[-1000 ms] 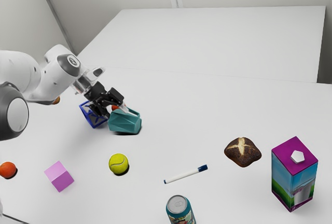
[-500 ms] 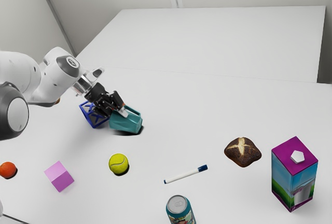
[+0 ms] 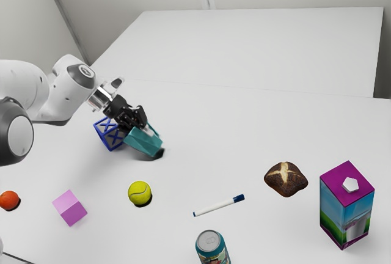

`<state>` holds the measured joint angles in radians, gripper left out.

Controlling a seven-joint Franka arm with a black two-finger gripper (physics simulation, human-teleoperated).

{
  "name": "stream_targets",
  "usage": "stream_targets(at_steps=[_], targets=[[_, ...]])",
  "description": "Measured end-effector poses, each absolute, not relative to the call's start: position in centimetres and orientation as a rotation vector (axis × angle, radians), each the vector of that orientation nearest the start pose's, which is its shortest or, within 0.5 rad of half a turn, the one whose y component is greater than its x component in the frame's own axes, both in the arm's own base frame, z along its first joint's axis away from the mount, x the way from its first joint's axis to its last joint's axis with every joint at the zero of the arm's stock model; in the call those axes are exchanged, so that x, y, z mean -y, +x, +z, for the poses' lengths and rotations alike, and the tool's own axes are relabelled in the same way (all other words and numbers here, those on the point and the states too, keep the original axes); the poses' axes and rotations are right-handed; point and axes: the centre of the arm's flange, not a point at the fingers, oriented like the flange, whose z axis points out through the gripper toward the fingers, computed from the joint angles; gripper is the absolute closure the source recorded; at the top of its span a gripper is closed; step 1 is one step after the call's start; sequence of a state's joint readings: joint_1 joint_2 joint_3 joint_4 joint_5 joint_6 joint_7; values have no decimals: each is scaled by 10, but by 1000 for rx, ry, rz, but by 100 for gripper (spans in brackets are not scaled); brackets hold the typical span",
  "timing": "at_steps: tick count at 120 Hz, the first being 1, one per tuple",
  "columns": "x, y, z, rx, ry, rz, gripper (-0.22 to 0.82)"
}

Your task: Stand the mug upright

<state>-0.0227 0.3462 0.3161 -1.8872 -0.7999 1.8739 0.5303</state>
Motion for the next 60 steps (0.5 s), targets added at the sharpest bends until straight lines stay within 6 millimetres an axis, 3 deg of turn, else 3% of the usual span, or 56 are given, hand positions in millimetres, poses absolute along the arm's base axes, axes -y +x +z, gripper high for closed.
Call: stream_targets(at_steps=[50, 60], targets=[[-99, 595, 341, -116, 2545, -14, 77], [-87, 589, 339, -103, 2601, -1, 77]])
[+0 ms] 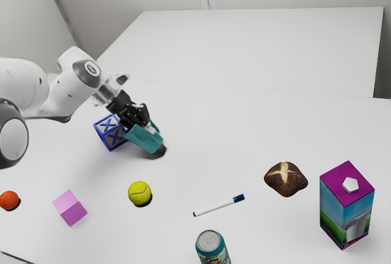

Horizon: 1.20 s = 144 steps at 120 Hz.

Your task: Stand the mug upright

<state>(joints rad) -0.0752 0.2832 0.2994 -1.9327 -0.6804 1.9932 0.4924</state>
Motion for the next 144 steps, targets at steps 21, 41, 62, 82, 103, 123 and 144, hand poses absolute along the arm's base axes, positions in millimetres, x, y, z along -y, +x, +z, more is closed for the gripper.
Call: stream_targets(at_steps=[21, 41, 62, 82, 103, 123, 144], targets=[[-54, 584, 355, -22, 2799, 50, 78], [-41, 581, 359, -42, 2931, 52, 78], [-28, 569, 352, -151, 2985, 14, 78], [-22, 566, 350, -247, 3038, -8, 78], [-16, 560, 351, -349, 3085, -42, 78], [-12, 554, 346, -453, 3112, -85, 78], [-11, 553, 342, -560, 3123, -114, 78]])
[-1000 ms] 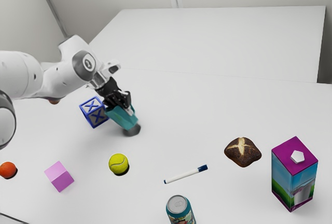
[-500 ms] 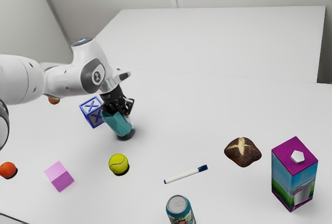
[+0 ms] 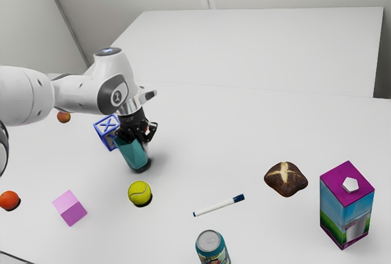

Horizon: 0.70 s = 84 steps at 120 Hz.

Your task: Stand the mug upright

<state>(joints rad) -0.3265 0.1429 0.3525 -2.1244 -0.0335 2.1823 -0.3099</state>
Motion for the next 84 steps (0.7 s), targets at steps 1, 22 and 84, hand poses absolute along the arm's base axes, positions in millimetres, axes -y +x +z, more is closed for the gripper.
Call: stream_targets(at_steps=[1, 22, 84], targets=[[-11, 553, 342, 551, -3056, 112, 78], [-9, 552, 338, 631, -3027, 126, 78], [-6, 557, 321, 731, -2945, 113, 78]])
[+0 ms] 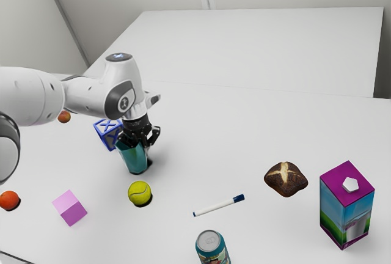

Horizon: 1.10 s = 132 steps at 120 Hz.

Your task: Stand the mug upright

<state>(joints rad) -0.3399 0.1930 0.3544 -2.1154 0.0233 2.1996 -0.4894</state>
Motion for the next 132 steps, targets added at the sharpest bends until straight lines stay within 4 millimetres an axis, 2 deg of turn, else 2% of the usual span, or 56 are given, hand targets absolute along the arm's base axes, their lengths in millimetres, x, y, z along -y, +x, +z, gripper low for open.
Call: stream_targets(at_steps=[5, 22, 31, 50, 81, 115, 132], targets=[[-7, 557, 320, 740, -2941, 111, 77], [-12, 558, 321, 765, -2943, 106, 45], [-12, 560, 323, 769, -2946, 96, 32], [-11, 568, 334, 777, -2960, 58, 15], [-9, 571, 341, 806, -2990, 53, 4], [-8, 573, 352, 792, -3006, 53, 1], [-7, 578, 368, 774, -3016, 34, 1]])
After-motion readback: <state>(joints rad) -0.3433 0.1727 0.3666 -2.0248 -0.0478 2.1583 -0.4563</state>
